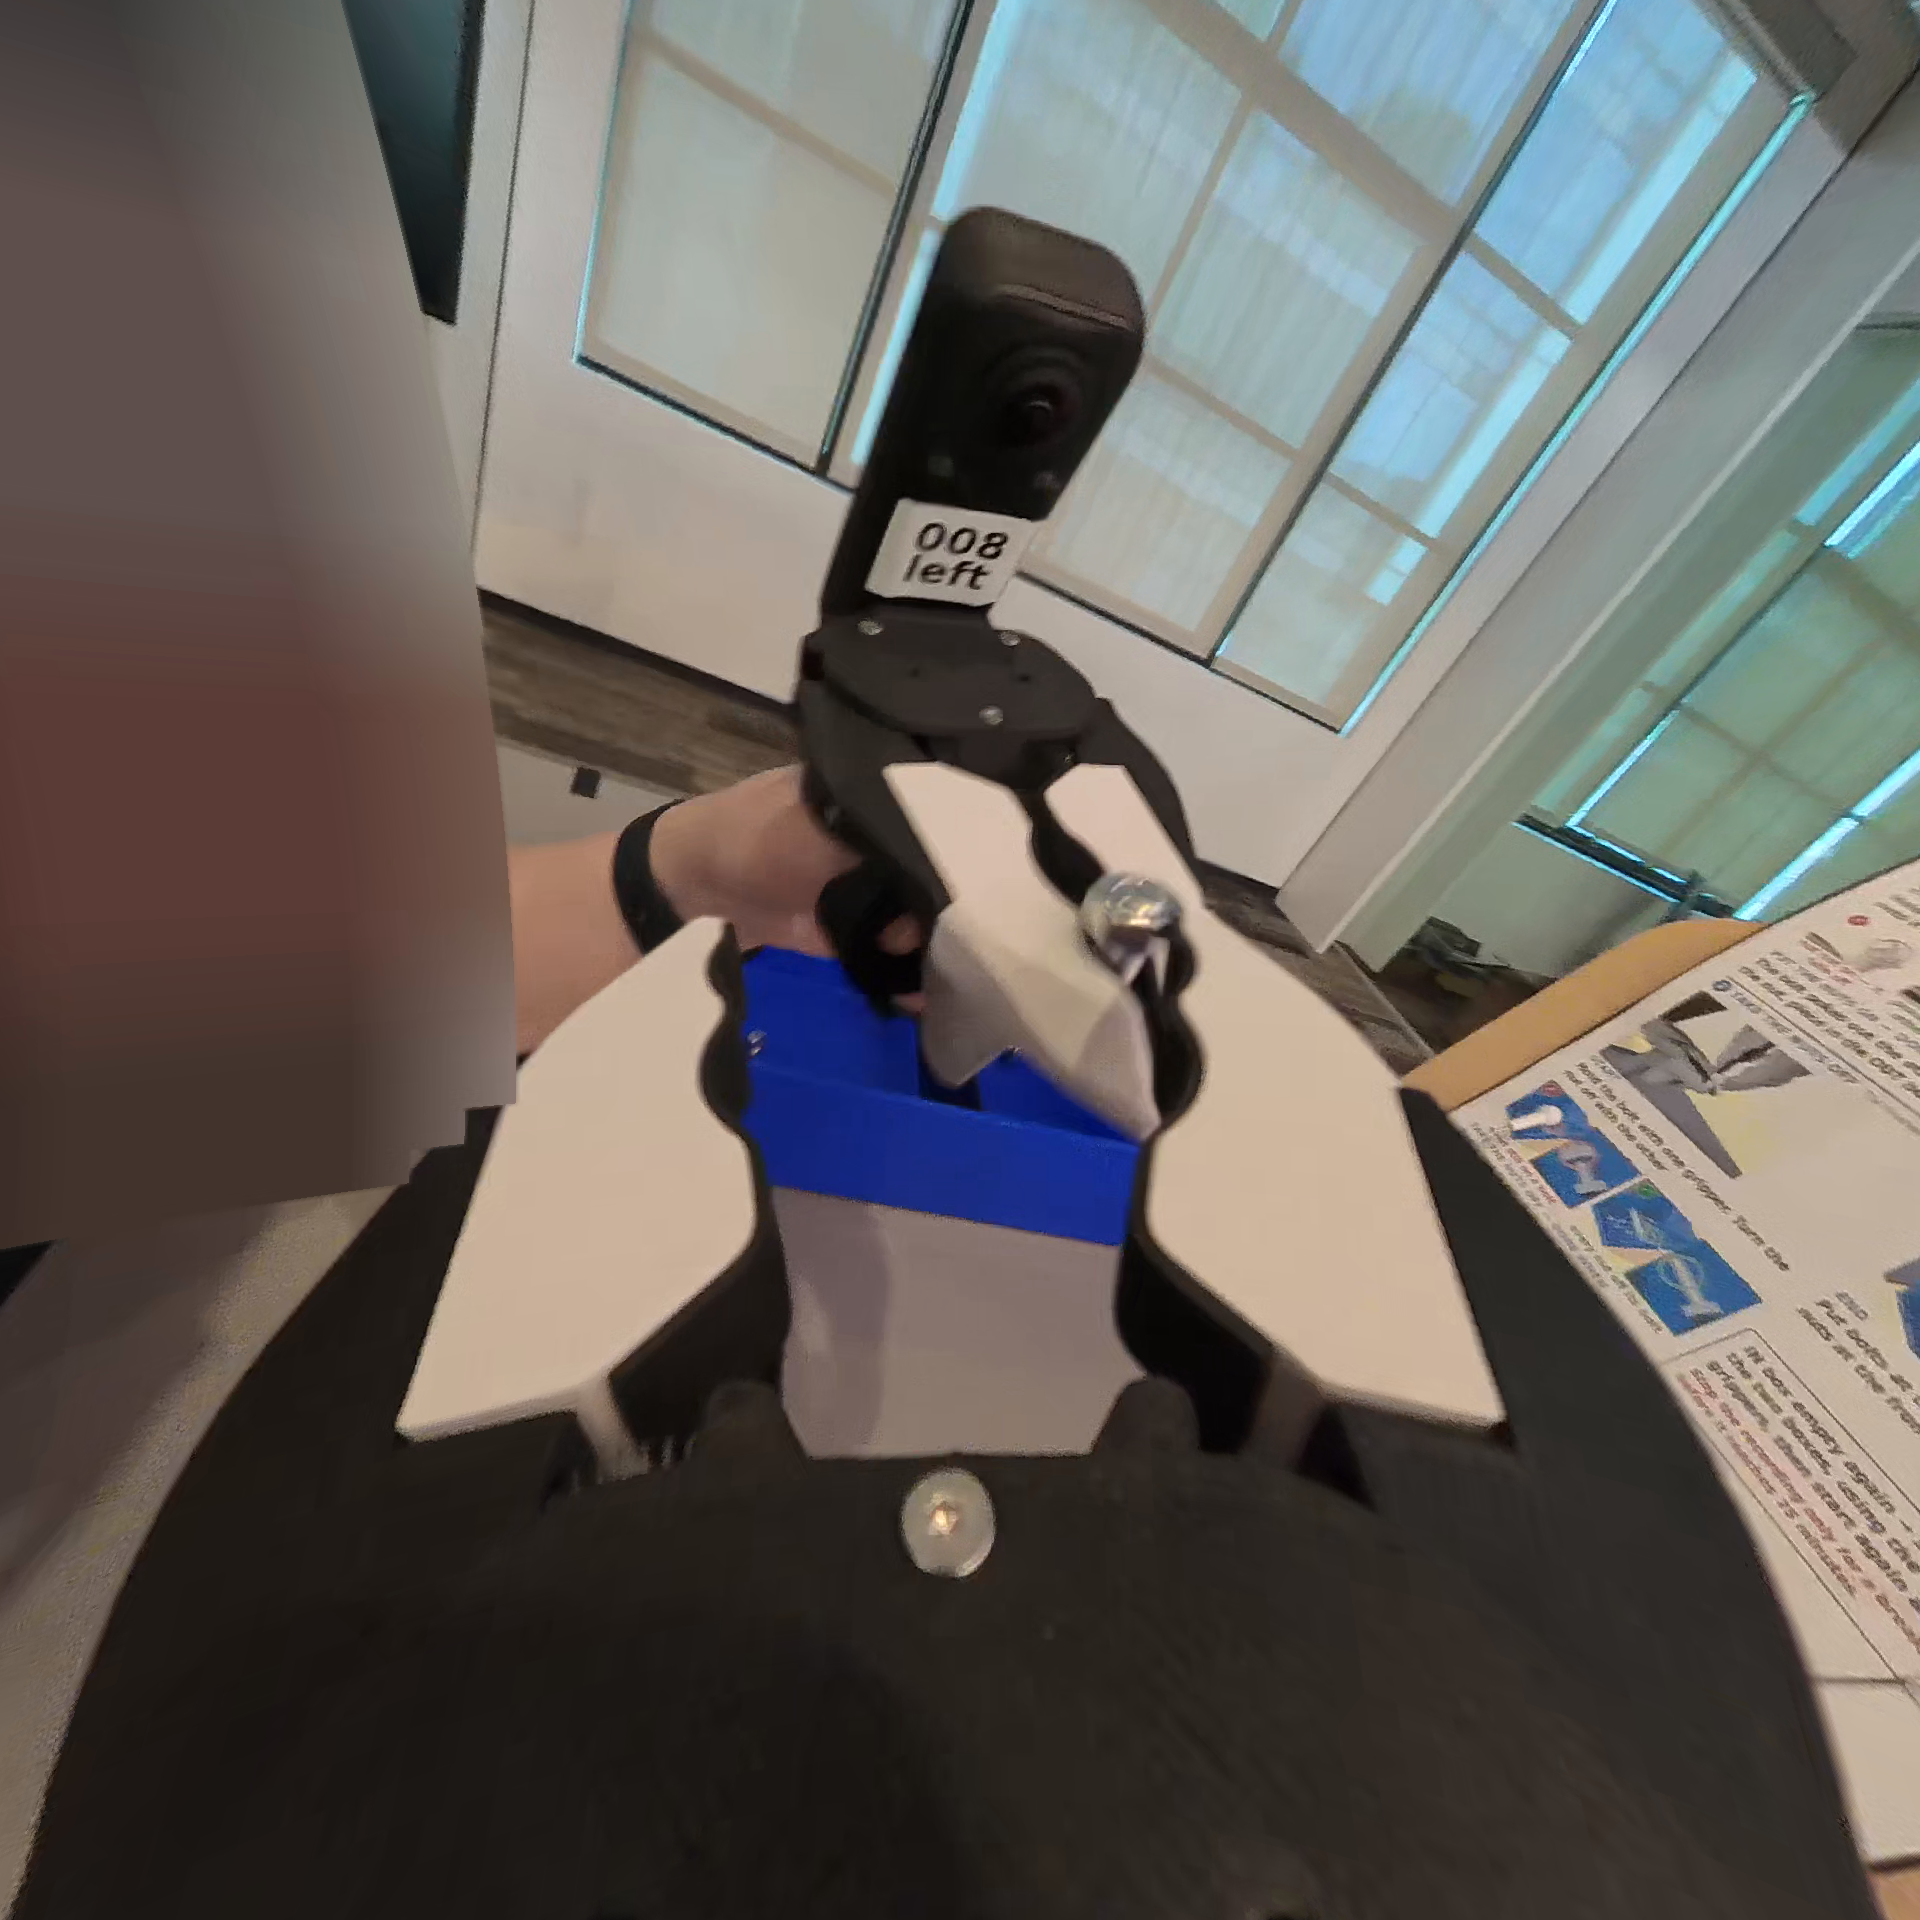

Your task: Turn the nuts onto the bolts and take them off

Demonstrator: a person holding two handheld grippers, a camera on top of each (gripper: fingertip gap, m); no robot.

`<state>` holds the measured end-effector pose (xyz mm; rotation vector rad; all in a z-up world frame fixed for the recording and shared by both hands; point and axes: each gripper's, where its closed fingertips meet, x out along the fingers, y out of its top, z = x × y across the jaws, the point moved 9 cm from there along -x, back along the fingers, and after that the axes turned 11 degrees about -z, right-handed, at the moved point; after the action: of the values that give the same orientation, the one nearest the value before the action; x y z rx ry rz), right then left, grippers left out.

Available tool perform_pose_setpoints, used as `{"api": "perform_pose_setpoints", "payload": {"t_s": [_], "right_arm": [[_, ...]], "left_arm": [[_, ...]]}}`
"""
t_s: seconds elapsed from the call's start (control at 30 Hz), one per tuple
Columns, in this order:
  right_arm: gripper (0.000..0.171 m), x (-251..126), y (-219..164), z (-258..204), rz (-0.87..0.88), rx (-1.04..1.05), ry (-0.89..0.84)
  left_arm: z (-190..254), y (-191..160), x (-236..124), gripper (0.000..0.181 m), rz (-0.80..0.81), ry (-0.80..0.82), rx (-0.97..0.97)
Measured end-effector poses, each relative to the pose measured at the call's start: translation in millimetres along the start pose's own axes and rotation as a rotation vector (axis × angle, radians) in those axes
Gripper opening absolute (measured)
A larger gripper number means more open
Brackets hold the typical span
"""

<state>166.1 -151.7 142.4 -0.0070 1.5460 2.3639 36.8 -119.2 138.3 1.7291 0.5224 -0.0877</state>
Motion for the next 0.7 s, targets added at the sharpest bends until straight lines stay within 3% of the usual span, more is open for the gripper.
{"api": "perform_pose_setpoints", "payload": {"t_s": [0.03, 0.17, 0.3, 0.47, 0.53, 0.57, 0.7], "right_arm": [[0.058, -5.5, 1.6, -1.3, -0.011, -0.007, 0.044], [0.063, -15.0, 9.1, 2.1, 0.080, 0.056, 0.036], [0.073, -1.9, 0.9, 5.0, 0.048, 0.060, -0.011], [0.078, 5.8, -3.0, 2.8, 0.025, 0.091, 0.052], [0.071, -2.6, -1.1, 4.6, -0.010, 0.079, 0.052], [0.045, -8.8, 0.7, 4.2, 0.001, 0.065, 0.082], [0.053, -20.4, 5.2, 13.9, 0.058, 0.147, 0.011]], "left_arm": [[-4.8, -0.2, -5.0, 0.003, 0.016, 0.009, -0.030], [-14.3, -1.8, -15.3, 0.003, 0.044, 0.006, -0.072], [-1.5, -0.5, -2.8, 0.003, 0.003, -0.048, -0.024], [2.2, -1.9, 4.9, 0.003, -0.030, -0.034, -0.003], [-2.8, -3.0, 1.5, 0.003, -0.032, -0.022, -0.018], [-4.1, -2.5, -0.7, 0.003, -0.015, -0.024, -0.033], [-10.5, -4.5, -4.0, 0.003, -0.013, -0.009, -0.068]]}}
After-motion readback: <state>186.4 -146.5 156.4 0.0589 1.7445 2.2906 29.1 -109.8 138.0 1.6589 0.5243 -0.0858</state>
